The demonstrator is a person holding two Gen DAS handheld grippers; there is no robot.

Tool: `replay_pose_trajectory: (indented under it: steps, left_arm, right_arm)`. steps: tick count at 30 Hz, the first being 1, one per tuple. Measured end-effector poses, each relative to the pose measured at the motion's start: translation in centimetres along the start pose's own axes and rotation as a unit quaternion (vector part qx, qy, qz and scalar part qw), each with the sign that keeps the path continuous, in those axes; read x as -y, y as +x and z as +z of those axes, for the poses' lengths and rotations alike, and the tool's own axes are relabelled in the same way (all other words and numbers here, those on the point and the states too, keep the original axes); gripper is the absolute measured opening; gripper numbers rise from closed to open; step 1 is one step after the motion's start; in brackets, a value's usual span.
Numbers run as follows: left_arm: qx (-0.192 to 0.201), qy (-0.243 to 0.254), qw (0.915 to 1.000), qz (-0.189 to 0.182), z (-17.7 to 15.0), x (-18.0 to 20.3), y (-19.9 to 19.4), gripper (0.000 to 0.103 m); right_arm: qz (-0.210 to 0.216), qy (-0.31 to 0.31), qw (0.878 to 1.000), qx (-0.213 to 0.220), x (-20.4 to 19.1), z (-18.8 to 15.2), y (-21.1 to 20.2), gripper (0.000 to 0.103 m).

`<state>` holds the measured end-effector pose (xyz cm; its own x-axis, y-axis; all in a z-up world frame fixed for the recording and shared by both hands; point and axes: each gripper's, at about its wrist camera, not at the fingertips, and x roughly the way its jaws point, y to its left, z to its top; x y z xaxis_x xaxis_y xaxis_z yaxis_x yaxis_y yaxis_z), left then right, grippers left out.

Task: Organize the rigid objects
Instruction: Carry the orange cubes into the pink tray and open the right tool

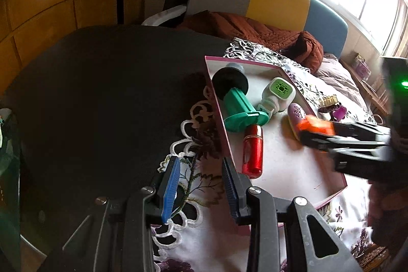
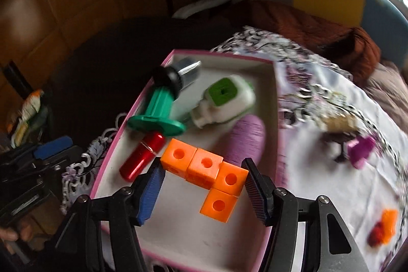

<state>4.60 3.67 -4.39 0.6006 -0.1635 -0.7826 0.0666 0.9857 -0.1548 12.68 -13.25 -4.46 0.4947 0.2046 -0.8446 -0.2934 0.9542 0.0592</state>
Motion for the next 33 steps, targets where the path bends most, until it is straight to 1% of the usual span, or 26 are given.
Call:
replay_pose_trajectory:
  steps: [2,4,6,10,15,18,20,21,22,24,26,29,33]
  left_arm:
    - [-0.001,-0.001,1.0,0.001,-0.1,-0.2,0.0,0.034]
    - [-0.001,-0.003,1.0,0.001,-0.1,-0.3,0.0,0.033]
    - [-0.003,-0.002,1.0,0.002,-0.2,-0.3,0.0,0.033]
    - [-0.001,-0.002,1.0,0.001,-0.2,-0.4,0.0,0.033]
    - [-0.001,-0.003,1.0,0.001,-0.2,-0.4,-0.1,0.033]
    - [-0.001,-0.002,1.0,0.001,-0.2,-0.3,-0.1,0.033]
    - [0.0,-0.001,1.0,0.001,-0.2,-0.3,-0.1,0.033]
    - [0.0,0.0,1.0,0.001,-0.2,-0.3,-0.1,0.033]
    - [0.0,0.0,1.0,0.001,-0.2,-0.3,-0.2,0.033]
    - [0.001,0.001,1.0,0.002,-0.2,-0.2,-0.3,0.033]
    - [0.001,0.001,1.0,0.003,-0.3,-0.1,-0.3,0.033]
    - [0.001,0.001,1.0,0.003,-0.3,0.0,-0.4,0.033]
    - [0.003,0.004,1.0,0.004,-0.3,0.2,-0.5,0.033]
  right_arm:
    - [-0.009,-0.006,1.0,-0.015,-0.5,0.5,2.1,0.063]
    - [-0.029,-0.025,0.999,-0.005,-1.2,0.9,3.1,0.063]
    - [-0.048,-0.04,0.998,-0.009,-1.9,1.5,3.9,0.062]
    - [-0.062,-0.058,0.996,-0.01,-2.4,1.4,4.8,0.063]
    - [-0.064,-0.064,0.996,-0.011,-2.8,1.4,4.9,0.063]
    - [-0.063,-0.063,0.996,-0.008,-2.9,1.3,4.9,0.065]
    - [-0.069,-0.066,0.995,-0.007,-3.1,1.2,4.8,0.071]
    - [-0.072,-0.066,0.995,-0.006,-3.1,1.2,4.7,0.072]
    - [-0.076,-0.063,0.995,-0.005,-3.1,1.2,4.6,0.072]
    - [-0.072,-0.053,0.996,0.0,-2.9,1.2,4.4,0.073]
    - [-0.071,-0.047,0.996,0.003,-2.7,1.2,4.2,0.076]
    - [-0.072,-0.04,0.997,0.003,-2.4,0.8,4.0,0.076]
    - [-0.068,-0.023,0.997,0.015,-1.9,0.5,3.1,0.078]
